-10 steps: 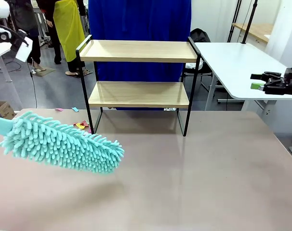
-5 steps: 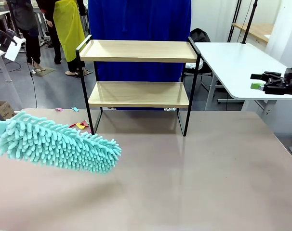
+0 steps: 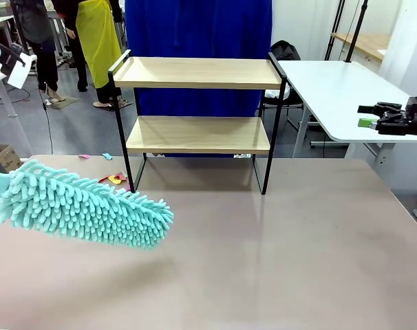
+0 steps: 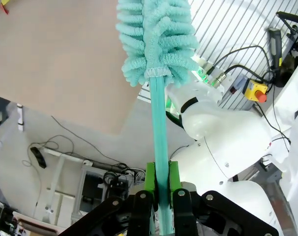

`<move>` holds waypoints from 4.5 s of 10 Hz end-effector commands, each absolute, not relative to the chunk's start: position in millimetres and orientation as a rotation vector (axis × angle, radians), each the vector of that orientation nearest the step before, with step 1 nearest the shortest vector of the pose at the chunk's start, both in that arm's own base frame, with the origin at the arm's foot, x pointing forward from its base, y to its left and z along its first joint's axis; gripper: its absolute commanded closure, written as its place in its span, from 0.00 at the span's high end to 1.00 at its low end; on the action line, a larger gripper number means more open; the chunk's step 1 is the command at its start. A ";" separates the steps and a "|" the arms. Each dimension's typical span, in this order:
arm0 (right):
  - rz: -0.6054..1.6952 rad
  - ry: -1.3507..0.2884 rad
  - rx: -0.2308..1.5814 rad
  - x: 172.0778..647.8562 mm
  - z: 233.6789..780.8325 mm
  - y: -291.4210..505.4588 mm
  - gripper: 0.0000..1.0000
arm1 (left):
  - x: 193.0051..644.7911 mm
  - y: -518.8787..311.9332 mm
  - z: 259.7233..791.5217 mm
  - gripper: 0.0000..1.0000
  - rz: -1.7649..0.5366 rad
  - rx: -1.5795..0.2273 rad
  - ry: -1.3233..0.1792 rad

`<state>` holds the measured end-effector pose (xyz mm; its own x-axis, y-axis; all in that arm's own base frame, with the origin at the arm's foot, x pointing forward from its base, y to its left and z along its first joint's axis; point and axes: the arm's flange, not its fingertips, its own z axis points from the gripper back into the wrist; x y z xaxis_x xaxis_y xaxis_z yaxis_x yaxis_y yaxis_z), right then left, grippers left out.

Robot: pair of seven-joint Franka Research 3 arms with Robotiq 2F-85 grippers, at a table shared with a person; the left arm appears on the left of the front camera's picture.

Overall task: Clean the shelf.
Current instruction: Hand the Duster back to the human.

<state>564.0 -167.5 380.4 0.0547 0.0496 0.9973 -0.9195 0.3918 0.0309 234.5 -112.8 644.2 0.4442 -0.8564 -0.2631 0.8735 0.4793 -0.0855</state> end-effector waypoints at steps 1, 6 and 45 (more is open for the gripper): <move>0.938 -1.270 0.979 552.1 420.7 -161.3 1.00 | 231.7 -101.4 656.7 0.13 -1.177 0.007 0.246; 1.030 -1.031 1.153 506.4 543.7 -92.2 1.00 | 265.5 -136.5 606.8 0.13 -1.385 -0.128 0.065; 1.173 -0.980 1.410 302.6 325.2 123.3 1.00 | 305.8 -201.0 534.1 0.13 -1.449 -0.287 -0.177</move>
